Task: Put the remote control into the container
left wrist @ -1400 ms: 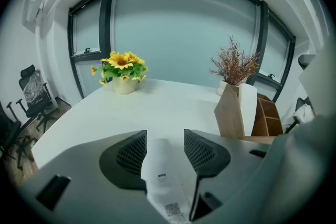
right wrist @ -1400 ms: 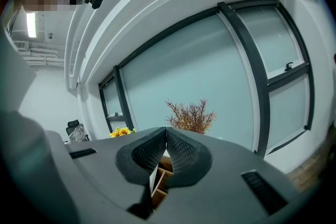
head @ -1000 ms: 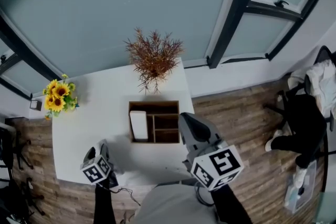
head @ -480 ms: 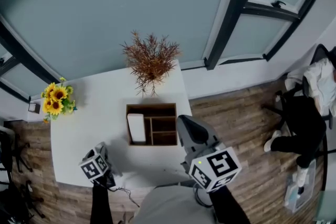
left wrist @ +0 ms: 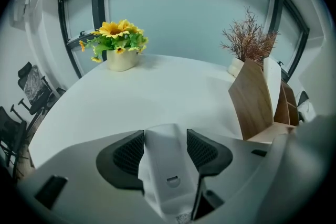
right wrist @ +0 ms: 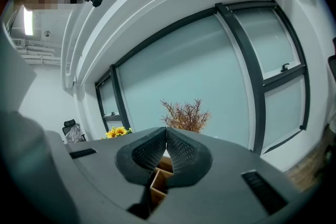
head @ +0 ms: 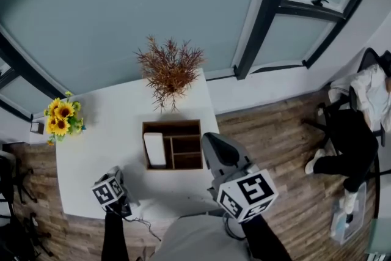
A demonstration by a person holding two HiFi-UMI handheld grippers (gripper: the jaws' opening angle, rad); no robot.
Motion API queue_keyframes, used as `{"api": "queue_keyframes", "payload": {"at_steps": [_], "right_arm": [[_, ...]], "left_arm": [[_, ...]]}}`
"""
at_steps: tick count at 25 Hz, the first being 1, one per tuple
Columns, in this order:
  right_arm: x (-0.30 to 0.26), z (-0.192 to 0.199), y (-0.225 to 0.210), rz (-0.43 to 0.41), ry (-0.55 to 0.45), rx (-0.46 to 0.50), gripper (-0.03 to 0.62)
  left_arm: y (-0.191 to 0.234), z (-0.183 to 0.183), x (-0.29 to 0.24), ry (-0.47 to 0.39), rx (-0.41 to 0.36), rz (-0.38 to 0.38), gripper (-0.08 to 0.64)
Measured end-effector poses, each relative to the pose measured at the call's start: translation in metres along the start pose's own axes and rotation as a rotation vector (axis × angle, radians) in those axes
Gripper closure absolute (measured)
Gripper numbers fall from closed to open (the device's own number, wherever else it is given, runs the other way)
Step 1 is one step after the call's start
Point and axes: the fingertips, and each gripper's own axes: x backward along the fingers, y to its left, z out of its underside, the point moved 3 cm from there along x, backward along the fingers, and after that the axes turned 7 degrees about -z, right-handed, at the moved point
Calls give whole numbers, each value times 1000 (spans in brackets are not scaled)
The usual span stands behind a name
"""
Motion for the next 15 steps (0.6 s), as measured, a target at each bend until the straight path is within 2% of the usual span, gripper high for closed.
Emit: {"api": "queue_keyframes", "payload": {"at_steps": [6,15], "right_arm": [[0,-1,-3,2,1,2,588],[0,-1,-5,9,11,4,588]], "left_arm": [[1,0,-6,22,-1,-5,324],[3,1,-13,38,40,1,324]]}}
